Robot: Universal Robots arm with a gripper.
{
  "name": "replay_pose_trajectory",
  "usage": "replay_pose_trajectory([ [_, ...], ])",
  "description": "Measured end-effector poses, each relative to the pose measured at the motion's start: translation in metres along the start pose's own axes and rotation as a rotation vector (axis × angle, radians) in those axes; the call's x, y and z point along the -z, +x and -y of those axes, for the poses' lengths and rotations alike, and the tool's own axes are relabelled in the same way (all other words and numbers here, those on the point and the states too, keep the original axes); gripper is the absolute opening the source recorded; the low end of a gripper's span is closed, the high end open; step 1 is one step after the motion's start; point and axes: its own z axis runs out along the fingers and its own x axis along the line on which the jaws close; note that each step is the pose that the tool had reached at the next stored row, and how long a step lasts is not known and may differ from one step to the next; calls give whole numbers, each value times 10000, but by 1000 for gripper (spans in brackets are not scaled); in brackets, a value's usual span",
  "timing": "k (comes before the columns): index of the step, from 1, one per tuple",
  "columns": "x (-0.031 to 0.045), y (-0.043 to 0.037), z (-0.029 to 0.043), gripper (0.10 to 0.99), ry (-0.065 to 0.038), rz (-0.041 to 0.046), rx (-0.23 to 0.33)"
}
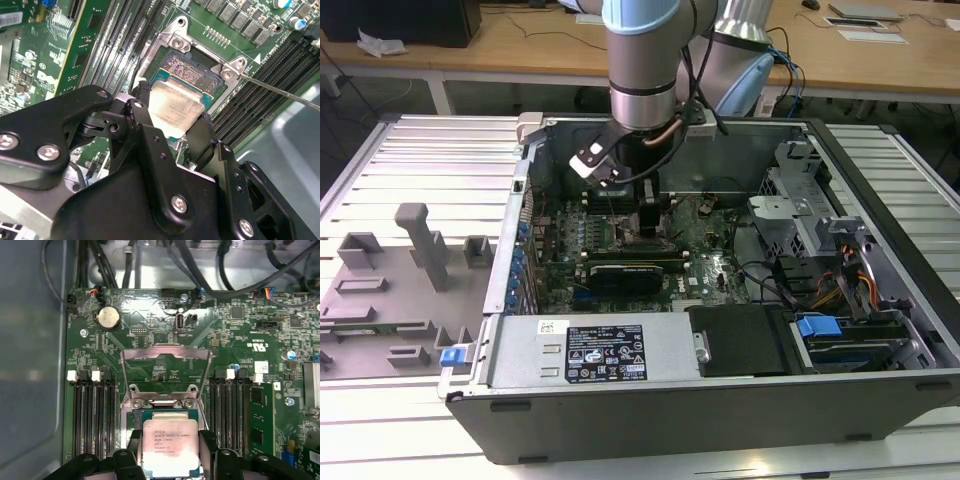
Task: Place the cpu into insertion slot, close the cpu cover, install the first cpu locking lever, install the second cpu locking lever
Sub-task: 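Place the cpu into insertion slot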
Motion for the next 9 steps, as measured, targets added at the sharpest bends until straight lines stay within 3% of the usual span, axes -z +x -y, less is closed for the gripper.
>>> replay_pose_trajectory([
  [9, -68, 12, 41, 537, 1, -2, 17],
])
